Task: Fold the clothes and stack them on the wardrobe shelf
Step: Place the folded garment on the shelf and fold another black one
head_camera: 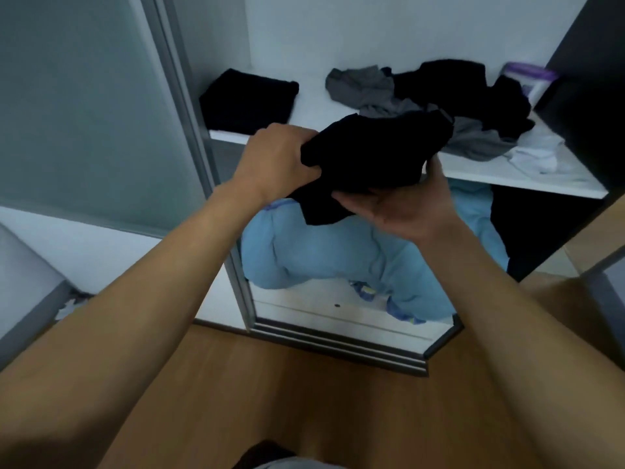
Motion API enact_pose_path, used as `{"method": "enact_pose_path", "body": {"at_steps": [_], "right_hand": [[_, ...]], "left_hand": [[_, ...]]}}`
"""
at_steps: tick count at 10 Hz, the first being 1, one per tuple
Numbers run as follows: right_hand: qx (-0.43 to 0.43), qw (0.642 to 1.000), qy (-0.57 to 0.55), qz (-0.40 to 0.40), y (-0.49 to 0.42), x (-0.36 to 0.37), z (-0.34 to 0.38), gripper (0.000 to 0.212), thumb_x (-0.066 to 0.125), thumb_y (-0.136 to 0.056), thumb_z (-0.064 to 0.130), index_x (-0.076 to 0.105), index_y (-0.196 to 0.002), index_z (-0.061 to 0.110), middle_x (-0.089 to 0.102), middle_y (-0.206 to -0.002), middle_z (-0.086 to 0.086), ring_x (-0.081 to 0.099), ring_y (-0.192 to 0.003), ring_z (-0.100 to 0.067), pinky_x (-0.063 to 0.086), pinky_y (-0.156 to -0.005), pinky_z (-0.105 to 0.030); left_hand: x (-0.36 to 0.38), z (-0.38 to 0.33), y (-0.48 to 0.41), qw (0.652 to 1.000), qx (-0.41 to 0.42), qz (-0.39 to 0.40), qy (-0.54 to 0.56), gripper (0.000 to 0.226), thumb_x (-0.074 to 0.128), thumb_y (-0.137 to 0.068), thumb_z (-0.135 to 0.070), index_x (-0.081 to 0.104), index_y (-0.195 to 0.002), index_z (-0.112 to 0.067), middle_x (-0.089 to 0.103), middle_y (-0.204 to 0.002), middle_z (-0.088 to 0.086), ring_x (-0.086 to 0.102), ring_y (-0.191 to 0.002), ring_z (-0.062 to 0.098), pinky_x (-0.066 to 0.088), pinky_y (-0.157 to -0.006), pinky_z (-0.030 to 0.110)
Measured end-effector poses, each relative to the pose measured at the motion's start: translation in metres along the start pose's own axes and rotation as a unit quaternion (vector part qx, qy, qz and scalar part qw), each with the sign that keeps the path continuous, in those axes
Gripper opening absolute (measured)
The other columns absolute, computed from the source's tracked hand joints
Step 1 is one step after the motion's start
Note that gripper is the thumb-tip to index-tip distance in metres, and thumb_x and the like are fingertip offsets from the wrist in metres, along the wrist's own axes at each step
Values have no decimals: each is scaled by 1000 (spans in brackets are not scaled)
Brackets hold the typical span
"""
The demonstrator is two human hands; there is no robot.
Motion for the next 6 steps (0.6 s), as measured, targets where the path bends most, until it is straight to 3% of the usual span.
{"method": "enact_pose_path", "body": {"at_steps": [1, 2, 3, 4, 5, 6], "right_hand": [[62, 985, -116, 111, 11, 40, 18, 97, 5, -97, 69, 49, -137, -7, 40, -141, -41, 38, -134, -57, 13, -116, -70], [-91, 986, 81, 111, 24, 30, 67, 70, -10, -100, 14, 35, -154, 14, 32, -160, -11, 28, -148, -10, 13, -125, -38], [-239, 946, 219, 2, -5, 29, 111, 62, 52, -95, -1, 45, -135, 45, 56, -133, 25, 54, -118, 12, 46, -92, -8], [-253, 947, 198, 14, -63, 61, 135, 24, 54, -92, 19, 64, -73, 29, 65, -71, 12, 62, -59, -1, 48, -50, -16], [-201, 957, 207, -17, -135, 75, 149, 24, 49, -90, 17, 64, -71, 17, 61, -70, 2, 60, -63, -13, 47, -60, -24], [-218, 952, 212, 36, -191, 100, 168, 12, 52, -80, 14, 60, -71, 17, 54, -73, 1, 51, -66, -16, 38, -63, -28]], "left_hand": [[-8, -10, -11, 998, 58, -15, -31, 41, 59, -80, -29, 71, -118, -18, 70, -114, 8, 64, -110, 32, 51, -87, 47], [-12, -5, -30, 992, 109, -26, -51, 42, 65, -87, -11, 66, -129, -18, 65, -127, 7, 60, -119, 29, 50, -90, 49], [-12, 9, -59, 990, 113, -21, -84, 53, 67, -79, 2, 66, -130, -16, 63, -128, 8, 58, -114, 32, 50, -88, 50], [-11, 33, -89, 988, 107, -25, -105, 63, 64, -72, 10, 65, -130, -15, 62, -129, 8, 57, -110, 33, 50, -85, 50], [-17, 69, -121, 988, 87, -49, -116, 66, 61, -70, 13, 66, -129, -15, 61, -129, 8, 57, -111, 33, 50, -83, 50], [-33, 100, -158, 983, 87, -93, -131, 57, 62, -77, 12, 67, -128, -14, 62, -128, 10, 57, -113, 33, 51, -82, 49]]}}
Point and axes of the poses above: each hand's wrist, its own y-axis away from the middle knuckle, its own x-axis out of the palm, z = x × y, the point moved 10 cm from there along -y, towards the middle knuckle
